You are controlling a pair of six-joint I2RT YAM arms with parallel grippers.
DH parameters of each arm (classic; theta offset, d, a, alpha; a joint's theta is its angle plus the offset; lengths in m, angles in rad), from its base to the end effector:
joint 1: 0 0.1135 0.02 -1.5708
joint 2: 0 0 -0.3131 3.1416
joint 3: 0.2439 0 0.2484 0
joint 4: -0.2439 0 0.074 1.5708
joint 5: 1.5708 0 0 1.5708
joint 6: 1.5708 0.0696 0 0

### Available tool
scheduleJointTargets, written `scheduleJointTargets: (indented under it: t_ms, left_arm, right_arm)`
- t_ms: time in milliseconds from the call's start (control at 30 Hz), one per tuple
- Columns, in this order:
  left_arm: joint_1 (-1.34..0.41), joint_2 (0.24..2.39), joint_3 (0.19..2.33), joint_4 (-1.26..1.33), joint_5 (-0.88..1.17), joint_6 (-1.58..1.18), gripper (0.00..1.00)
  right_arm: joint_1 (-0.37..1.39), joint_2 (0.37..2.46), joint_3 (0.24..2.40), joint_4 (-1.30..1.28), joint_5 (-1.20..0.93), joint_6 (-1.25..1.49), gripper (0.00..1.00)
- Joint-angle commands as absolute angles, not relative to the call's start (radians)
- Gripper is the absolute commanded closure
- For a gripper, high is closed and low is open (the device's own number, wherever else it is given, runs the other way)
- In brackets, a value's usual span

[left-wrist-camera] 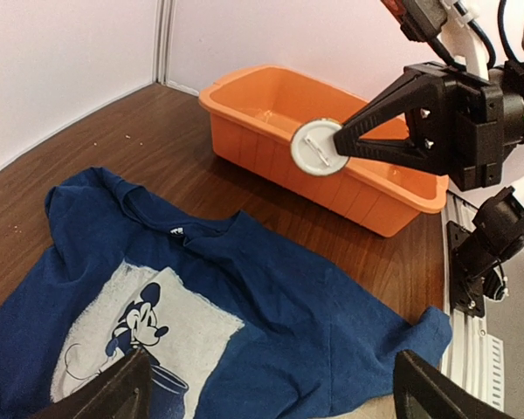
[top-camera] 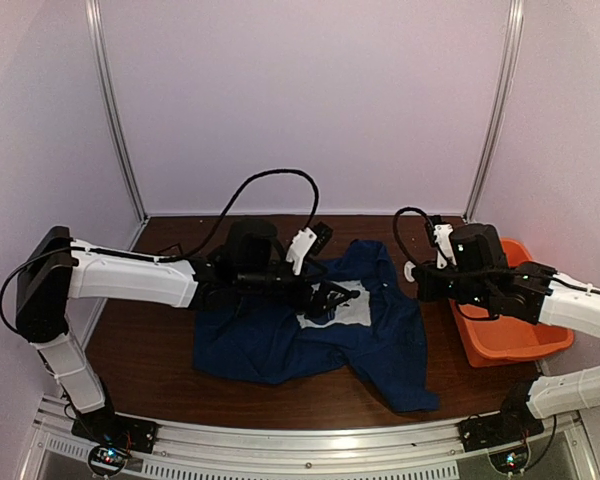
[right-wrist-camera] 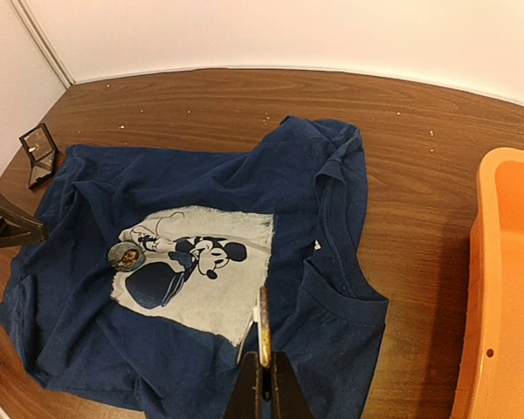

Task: Pin the brooch onto the clothing
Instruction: Hold the clothing with brooches at the center of the board.

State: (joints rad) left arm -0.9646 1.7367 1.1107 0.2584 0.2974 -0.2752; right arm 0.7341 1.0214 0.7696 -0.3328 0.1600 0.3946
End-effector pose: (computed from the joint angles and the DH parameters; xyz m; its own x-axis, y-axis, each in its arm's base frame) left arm 0.2301 -0.3678 0.2792 -0.4529 0.1973 -0.8695 0.8505 0.3882 -0.3549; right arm 0.1737 0.1418 0.2998 -0.5946 -0.0253 -0.8036 -0.3620 0.9009 0.2394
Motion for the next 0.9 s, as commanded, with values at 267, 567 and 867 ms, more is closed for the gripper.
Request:
scheduleJointTargets:
  t_ms: [267,567,867]
  left_arm:
    - [-0.958,1.675,1.067,0.291,0.235,-0.268,0.02]
    - [-0.958,1.689,1.071,0.325,0.215,-0.275,0.02]
    - [-0.958,1.697,1.081,0.299,0.141,-0.302,0.02]
  right_arm:
    - [0.73,0.985,0.756,-0.334,0.278,0.414,1.0]
    - [0.732,0.983,0.762,-0.358,0.3,0.407,1.0]
    - [0.731,0.966,0.738,-0.339,0.294,0.407,1.0]
